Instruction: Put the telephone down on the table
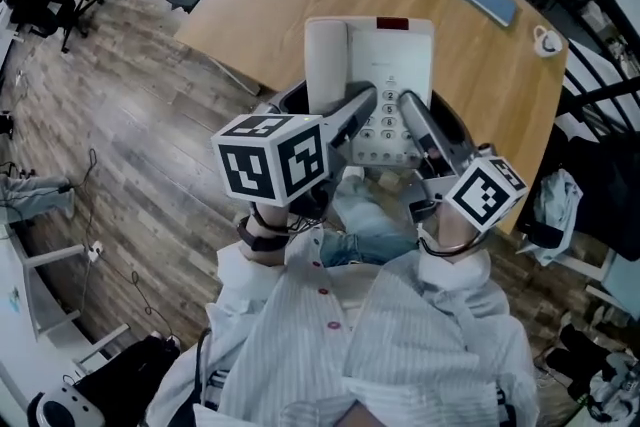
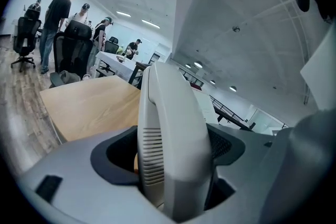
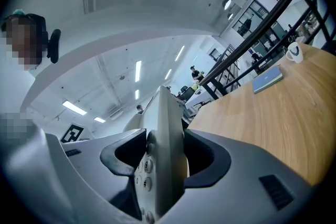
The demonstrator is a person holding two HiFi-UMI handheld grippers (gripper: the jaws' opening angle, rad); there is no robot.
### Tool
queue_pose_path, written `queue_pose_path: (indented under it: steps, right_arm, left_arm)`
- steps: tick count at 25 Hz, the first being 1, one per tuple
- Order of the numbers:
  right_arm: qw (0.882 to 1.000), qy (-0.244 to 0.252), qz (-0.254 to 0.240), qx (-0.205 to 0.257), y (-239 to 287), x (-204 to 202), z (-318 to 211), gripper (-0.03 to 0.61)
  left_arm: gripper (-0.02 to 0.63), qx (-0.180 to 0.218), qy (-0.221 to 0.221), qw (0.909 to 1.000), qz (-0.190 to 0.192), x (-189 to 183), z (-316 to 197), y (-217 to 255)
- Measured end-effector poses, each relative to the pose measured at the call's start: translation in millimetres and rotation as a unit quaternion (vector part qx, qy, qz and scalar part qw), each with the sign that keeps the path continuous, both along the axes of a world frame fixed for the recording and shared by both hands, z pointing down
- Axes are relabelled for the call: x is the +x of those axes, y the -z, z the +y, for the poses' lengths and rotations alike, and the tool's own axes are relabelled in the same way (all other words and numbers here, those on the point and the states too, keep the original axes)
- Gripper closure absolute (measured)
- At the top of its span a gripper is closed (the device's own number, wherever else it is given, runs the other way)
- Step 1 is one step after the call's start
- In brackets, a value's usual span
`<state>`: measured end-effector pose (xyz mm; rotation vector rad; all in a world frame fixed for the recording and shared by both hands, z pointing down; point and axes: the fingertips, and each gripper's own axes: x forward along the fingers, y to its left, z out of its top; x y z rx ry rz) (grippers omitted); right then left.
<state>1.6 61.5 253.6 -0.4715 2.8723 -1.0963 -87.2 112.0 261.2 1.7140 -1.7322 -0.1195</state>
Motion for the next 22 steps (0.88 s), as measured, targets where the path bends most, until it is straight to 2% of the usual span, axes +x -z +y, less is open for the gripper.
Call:
queue_pose_path:
  steps: [7,13,22]
  right_arm:
    - [1.000,-0.025,-0.006,-0.003,0,-4,-66,0.335]
    - [0.999,-0.049,-0.001,-0.014,-7,0,-121,0.334]
    - [0.996,-0.092,-0.003,-0.019,-11,10,-145,0.335]
  left_arm:
    - [0.222,0.003,-0.030,0.9996,-0.002,-6,-71,2]
    - [0.222,-0.009,-0.053,0.9985,-0.005,-5,-130,-4]
    - [0.222,-0.012,-0.099,0.9950,-0.007,2,-163,-9]
